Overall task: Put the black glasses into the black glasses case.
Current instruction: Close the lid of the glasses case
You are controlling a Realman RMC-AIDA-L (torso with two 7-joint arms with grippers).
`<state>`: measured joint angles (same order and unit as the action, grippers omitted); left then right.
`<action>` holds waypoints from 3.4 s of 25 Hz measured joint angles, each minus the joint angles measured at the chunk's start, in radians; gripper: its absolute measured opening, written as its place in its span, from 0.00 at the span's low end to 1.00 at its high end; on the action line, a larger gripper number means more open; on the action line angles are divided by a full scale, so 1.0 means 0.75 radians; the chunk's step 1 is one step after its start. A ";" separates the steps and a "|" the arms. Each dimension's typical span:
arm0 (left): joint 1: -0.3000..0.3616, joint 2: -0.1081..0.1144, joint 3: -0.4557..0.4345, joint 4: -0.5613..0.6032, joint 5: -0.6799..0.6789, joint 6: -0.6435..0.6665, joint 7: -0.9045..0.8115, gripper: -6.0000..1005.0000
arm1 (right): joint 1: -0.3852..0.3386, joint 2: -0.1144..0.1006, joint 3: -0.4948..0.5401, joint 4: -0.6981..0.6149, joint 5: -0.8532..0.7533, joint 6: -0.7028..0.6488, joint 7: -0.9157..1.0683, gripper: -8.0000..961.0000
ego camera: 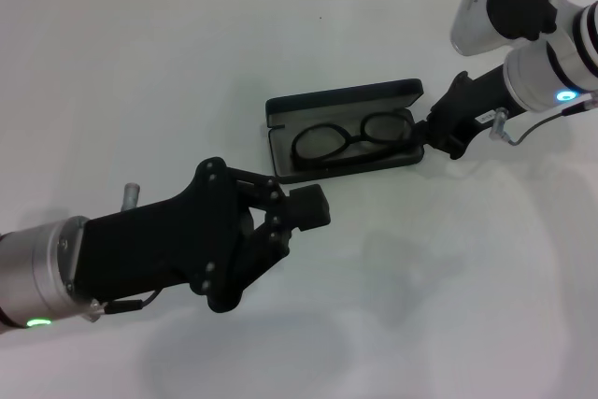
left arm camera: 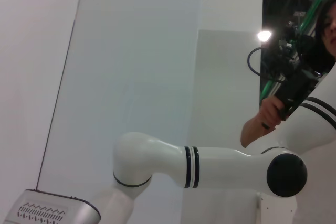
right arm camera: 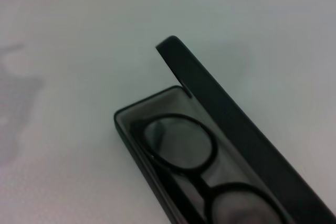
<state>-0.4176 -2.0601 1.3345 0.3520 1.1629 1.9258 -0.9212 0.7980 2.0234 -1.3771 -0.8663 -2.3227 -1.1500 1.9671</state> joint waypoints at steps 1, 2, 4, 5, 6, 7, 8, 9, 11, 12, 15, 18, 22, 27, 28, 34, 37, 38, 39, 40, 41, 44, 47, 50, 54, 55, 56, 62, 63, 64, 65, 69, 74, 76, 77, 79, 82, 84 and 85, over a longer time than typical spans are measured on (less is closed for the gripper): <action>0.001 0.000 0.000 -0.004 0.000 0.000 0.002 0.04 | -0.001 0.001 0.000 -0.006 -0.019 0.005 0.014 0.06; 0.000 0.000 0.000 -0.007 0.000 0.000 0.004 0.04 | -0.006 0.002 -0.004 -0.021 -0.054 0.014 0.044 0.06; -0.004 0.000 0.000 -0.008 0.000 0.000 0.005 0.04 | -0.019 0.003 -0.017 -0.047 -0.097 0.026 0.083 0.06; -0.006 0.000 0.000 -0.008 0.000 0.000 0.006 0.04 | -0.031 0.004 -0.031 -0.068 -0.117 0.032 0.100 0.06; -0.008 0.000 0.000 -0.008 0.000 0.000 0.006 0.04 | -0.038 0.004 -0.040 -0.079 -0.124 0.035 0.106 0.06; -0.009 0.000 0.000 -0.008 0.000 0.000 0.006 0.04 | -0.045 0.004 -0.046 -0.089 -0.126 0.036 0.108 0.06; -0.011 0.000 0.000 -0.009 -0.001 0.000 0.006 0.04 | -0.048 0.004 -0.049 -0.096 -0.126 0.037 0.107 0.07; -0.013 0.000 0.000 -0.009 -0.001 0.000 0.006 0.04 | -0.050 0.004 -0.049 -0.098 -0.125 0.038 0.107 0.07; -0.015 0.000 0.000 -0.009 -0.004 -0.001 0.007 0.04 | -0.050 0.004 -0.049 -0.097 -0.114 0.042 0.103 0.07; -0.016 0.000 0.000 -0.009 -0.006 -0.001 0.007 0.04 | -0.047 0.003 -0.049 -0.092 -0.110 0.044 0.100 0.07; -0.016 0.000 0.000 -0.009 -0.009 -0.001 0.006 0.04 | -0.040 0.004 -0.049 -0.082 -0.106 0.046 0.095 0.07; -0.016 0.000 0.000 -0.009 -0.010 -0.001 0.007 0.04 | -0.018 0.004 -0.050 -0.033 -0.074 0.047 0.072 0.07; -0.012 0.000 0.000 -0.009 -0.010 -0.001 0.007 0.04 | 0.027 0.002 -0.039 0.059 -0.016 0.056 0.023 0.07; -0.007 0.000 0.000 -0.009 -0.011 -0.001 0.009 0.04 | 0.036 0.003 -0.044 0.063 -0.008 0.063 0.010 0.07; -0.006 0.000 0.000 -0.009 -0.011 -0.001 0.009 0.04 | 0.036 0.003 -0.045 0.061 -0.007 0.063 0.009 0.07; -0.008 0.000 0.000 -0.009 -0.011 -0.001 0.009 0.04 | 0.034 0.001 -0.039 0.068 0.048 0.057 -0.048 0.07; -0.007 0.000 0.000 -0.009 -0.011 -0.001 0.009 0.04 | 0.031 -0.001 -0.037 0.071 0.075 0.055 -0.070 0.08; -0.007 0.000 0.000 -0.009 -0.011 -0.001 0.009 0.04 | 0.030 -0.001 -0.037 0.072 0.078 0.055 -0.075 0.08; -0.007 0.000 0.000 -0.009 -0.011 -0.001 0.008 0.04 | 0.029 -0.001 -0.037 0.072 0.078 0.058 -0.078 0.08; -0.006 0.000 0.000 -0.009 -0.011 -0.001 0.008 0.04 | 0.026 -0.001 -0.037 0.068 0.076 0.062 -0.078 0.08; -0.006 0.000 0.000 -0.009 -0.011 -0.001 0.008 0.04 | 0.020 0.000 -0.039 0.057 0.067 0.071 -0.073 0.08; -0.005 0.001 0.000 -0.009 -0.011 -0.001 0.004 0.04 | -0.030 0.005 -0.073 -0.046 -0.015 0.095 0.015 0.08; -0.008 0.003 0.000 -0.009 -0.011 -0.001 0.002 0.04 | -0.150 0.007 -0.174 -0.275 -0.160 0.098 0.191 0.08; -0.015 0.008 0.000 -0.003 -0.011 -0.001 0.000 0.04 | -0.297 0.007 -0.222 -0.519 -0.199 0.066 0.276 0.08; -0.040 0.028 -0.029 0.007 -0.018 -0.001 -0.041 0.04 | -0.492 0.000 -0.179 -0.775 -0.093 0.003 0.317 0.08; -0.050 0.037 -0.054 0.012 -0.017 -0.001 -0.074 0.04 | -0.546 0.000 -0.139 -0.830 -0.034 -0.016 0.316 0.08; -0.055 0.046 -0.075 0.018 -0.017 -0.001 -0.100 0.04 | -0.589 -0.001 -0.100 -0.872 0.022 -0.036 0.309 0.08; -0.124 0.125 -0.202 0.112 0.004 -0.079 -0.386 0.05 | -0.802 -0.006 0.411 -0.922 0.577 -0.378 0.208 0.08; -0.149 0.135 -0.206 0.137 0.009 -0.116 -0.437 0.05 | -0.819 -0.006 0.530 -0.881 0.662 -0.481 0.170 0.08; -0.171 0.144 -0.206 0.162 0.018 -0.153 -0.476 0.05 | -0.829 -0.006 0.632 -0.832 0.731 -0.572 0.133 0.08; -0.195 0.152 -0.207 0.190 0.030 -0.191 -0.514 0.05 | -0.833 -0.006 0.737 -0.765 0.782 -0.664 0.095 0.08; -0.304 0.163 -0.207 0.256 0.126 -0.348 -0.620 0.05 | -0.802 -0.035 1.275 -0.363 0.861 -1.013 -0.073 0.09; -0.452 0.157 -0.207 0.274 0.317 -0.548 -0.761 0.07 | -0.824 -0.081 1.535 -0.113 0.740 -1.189 -0.200 0.09; -0.505 0.150 -0.206 0.278 0.423 -0.647 -0.837 0.07 | -0.842 -0.080 1.539 -0.076 0.703 -1.197 -0.231 0.09; -0.533 0.146 -0.204 0.278 0.473 -0.685 -0.868 0.08 | -0.852 -0.077 1.538 -0.056 0.691 -1.198 -0.250 0.09; -0.592 0.131 -0.203 0.274 0.604 -0.775 -0.933 0.12 | -0.864 -0.071 1.538 -0.012 0.675 -1.200 -0.287 0.11; -0.644 0.096 -0.203 0.271 0.771 -0.896 -0.991 0.18 | -0.852 -0.068 1.529 0.057 0.670 -1.210 -0.324 0.14; -0.663 0.068 -0.202 0.272 0.860 -0.962 -1.012 0.20 | -0.835 -0.065 1.528 0.087 0.665 -1.217 -0.346 0.16; -0.667 0.056 -0.203 0.273 0.886 -0.987 -1.018 0.21 | -0.828 -0.063 1.527 0.097 0.663 -1.218 -0.355 0.17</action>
<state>-0.9175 -2.0182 1.1825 0.5566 1.8272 1.1852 -1.6850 0.1770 1.9758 -0.2315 -0.7934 -1.8254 -2.0638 1.7012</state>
